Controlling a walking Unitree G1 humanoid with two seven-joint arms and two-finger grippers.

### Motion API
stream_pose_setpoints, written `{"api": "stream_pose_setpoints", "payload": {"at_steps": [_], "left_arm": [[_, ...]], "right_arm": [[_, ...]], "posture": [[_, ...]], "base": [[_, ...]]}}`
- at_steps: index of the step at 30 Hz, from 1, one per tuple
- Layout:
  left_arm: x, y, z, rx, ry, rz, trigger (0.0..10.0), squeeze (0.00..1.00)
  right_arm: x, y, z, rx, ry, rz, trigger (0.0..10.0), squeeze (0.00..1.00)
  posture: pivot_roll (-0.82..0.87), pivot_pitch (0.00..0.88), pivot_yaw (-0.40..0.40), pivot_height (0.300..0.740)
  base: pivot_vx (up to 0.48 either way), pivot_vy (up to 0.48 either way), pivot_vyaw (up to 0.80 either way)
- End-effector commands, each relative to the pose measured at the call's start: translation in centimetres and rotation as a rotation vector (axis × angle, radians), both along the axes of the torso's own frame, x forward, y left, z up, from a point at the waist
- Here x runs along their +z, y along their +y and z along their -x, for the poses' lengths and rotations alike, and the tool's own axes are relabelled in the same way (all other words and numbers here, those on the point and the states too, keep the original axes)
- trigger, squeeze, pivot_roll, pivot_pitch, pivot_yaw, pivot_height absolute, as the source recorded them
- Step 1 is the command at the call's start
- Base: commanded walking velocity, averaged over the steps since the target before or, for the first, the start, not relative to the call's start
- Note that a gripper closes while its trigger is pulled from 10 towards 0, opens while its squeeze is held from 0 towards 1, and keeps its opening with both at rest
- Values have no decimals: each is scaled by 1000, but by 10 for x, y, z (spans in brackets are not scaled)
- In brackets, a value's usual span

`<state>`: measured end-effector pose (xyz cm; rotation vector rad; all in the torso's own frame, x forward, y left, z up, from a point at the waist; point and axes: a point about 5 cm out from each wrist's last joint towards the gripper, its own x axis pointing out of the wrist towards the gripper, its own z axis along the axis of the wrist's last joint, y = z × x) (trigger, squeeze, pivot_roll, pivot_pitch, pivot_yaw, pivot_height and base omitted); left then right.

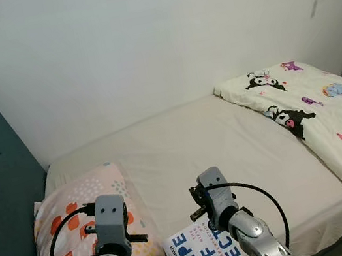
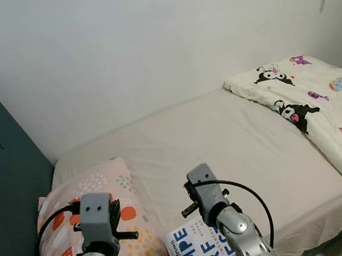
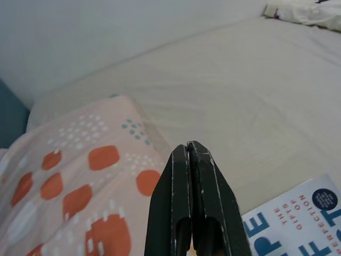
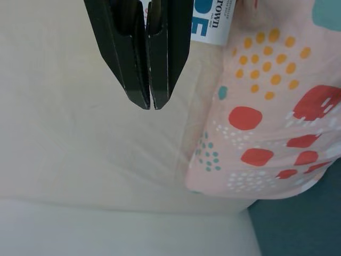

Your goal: Clean up the room

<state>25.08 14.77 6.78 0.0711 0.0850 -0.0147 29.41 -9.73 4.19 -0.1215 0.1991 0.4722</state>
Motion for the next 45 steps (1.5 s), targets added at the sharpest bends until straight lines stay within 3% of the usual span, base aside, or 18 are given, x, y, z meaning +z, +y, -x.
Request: {"api": "stream_pose_setpoints", "payload": {"at_steps": [1, 19, 45], "left_arm": [[-4, 1, 2, 0, 17, -16, 10000, 0], [0, 26, 3, 53, 28, -24, 10000, 0], [0, 33, 3, 77, 40, -26, 10000, 0]], "right_arm": [[-4, -1, 3, 7, 11, 2, 10000, 0], [-17, -11, 0, -37, 91, 55, 10000, 0], [-20, -7, 1, -9, 93, 48, 10000, 0]], "posture": [[-52, 0, -12, 740], [-13, 0, 25, 740], [-13, 0, 31, 740]], "base": [[0, 0, -800], [0, 0, -800], [0, 0, -800]]}}
